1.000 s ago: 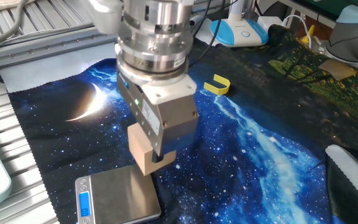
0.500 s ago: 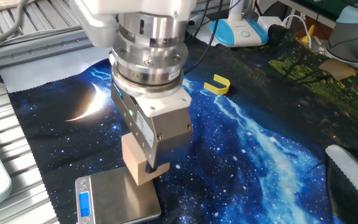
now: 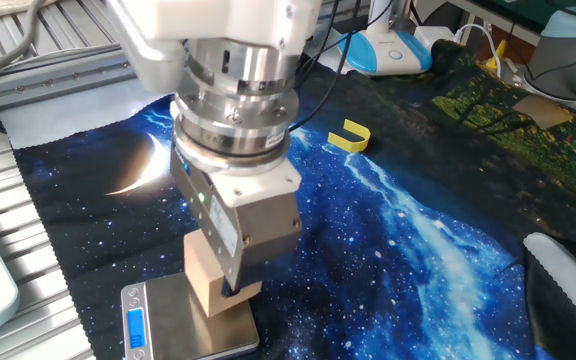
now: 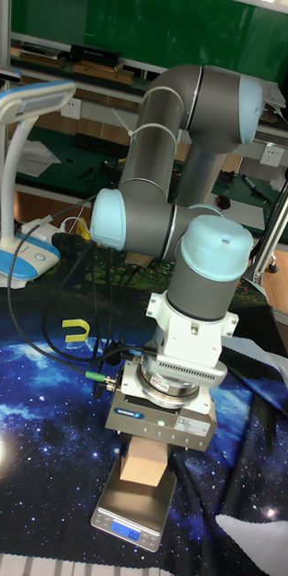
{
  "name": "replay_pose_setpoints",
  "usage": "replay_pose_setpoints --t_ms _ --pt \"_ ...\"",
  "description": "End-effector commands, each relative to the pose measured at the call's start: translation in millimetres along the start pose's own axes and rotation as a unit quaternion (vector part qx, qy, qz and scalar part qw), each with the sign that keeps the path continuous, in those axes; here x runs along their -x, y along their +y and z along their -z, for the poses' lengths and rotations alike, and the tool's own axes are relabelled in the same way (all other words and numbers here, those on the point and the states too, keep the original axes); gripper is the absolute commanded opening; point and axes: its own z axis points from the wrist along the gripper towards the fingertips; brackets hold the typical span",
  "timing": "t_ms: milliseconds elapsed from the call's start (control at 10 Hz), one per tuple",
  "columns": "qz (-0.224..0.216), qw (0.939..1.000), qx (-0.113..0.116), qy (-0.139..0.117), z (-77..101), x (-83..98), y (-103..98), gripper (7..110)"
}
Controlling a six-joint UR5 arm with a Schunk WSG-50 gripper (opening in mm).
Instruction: Place the block on the scale
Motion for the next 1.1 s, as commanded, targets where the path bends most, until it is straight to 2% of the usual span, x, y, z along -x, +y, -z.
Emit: replay_pose_setpoints --t_ms 0,300,800,900,1000 --pt "-0.004 1.0 0.007 -0.005 -4.4 5.8 1.8 7" --pt "-0.002 1.0 0.007 -0.001 3.8 -0.3 -6.4 7" --pt "-0.002 1.0 0.005 -0.002 2.9 -1.3 -13.8 7" --pt "0.009 0.9997 0.015 -0.015 0.2 -0.9 -15.6 7" --pt "0.023 0.9987 0.019 -0.04 0.2 10.2 -14.8 7"
